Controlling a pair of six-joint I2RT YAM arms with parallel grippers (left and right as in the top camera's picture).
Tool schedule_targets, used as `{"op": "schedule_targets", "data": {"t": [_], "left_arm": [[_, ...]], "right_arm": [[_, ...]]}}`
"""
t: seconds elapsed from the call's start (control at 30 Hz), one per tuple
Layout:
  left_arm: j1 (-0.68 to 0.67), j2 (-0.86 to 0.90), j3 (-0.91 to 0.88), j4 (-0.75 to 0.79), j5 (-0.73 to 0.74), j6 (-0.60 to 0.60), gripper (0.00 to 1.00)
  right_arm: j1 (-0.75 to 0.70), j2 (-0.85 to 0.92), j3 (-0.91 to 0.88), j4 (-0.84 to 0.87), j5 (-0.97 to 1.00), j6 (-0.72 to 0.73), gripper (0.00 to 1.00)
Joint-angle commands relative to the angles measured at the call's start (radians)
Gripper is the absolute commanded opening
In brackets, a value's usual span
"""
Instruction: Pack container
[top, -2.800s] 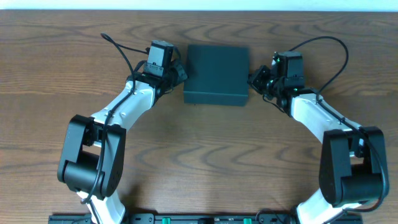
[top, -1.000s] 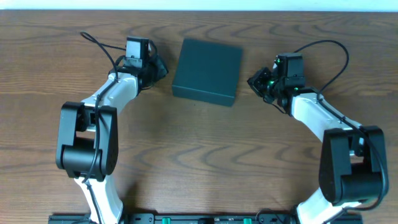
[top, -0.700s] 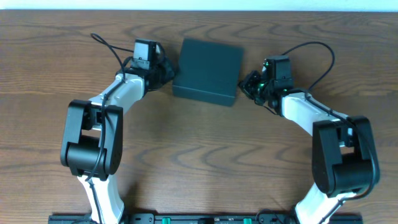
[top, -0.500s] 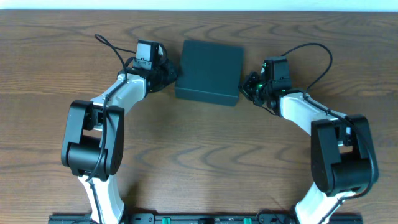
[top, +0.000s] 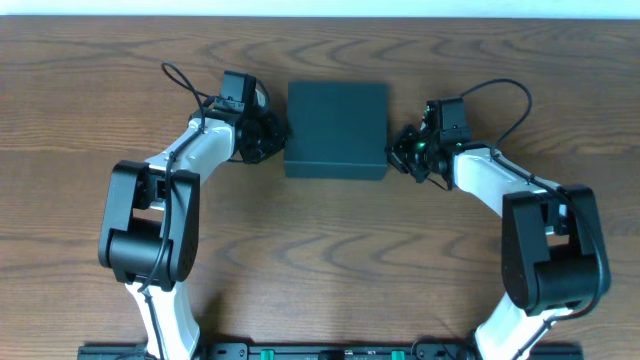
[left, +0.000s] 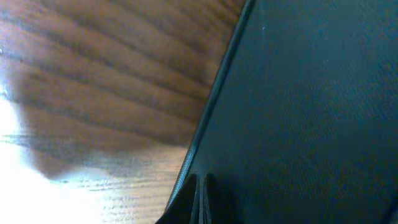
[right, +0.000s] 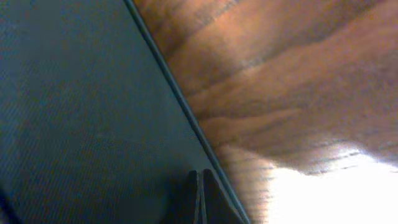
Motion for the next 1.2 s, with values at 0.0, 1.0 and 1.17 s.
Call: {"op": "schedule_targets", "data": {"t": [0.0,1.0,1.17], "left_arm": [[-0.031,0.011,0.016,-0.051,0.105,0.044,0.06],[0.002,0.009,0.016,-0.22,0.036,0.17,0.06],[0.041,0.009,0.017,-0.22,-0.017,0.171,0.06]], "right_arm": [[0.02,0.01,0.006,-0.016,-0.128,0.009,0.01],[0.014,0.009,0.006,-0.143,-0.066,-0.028,0.02],[-0.011,0.008,0.006,-0.146,-0.027,-0.056,0.02]]}}
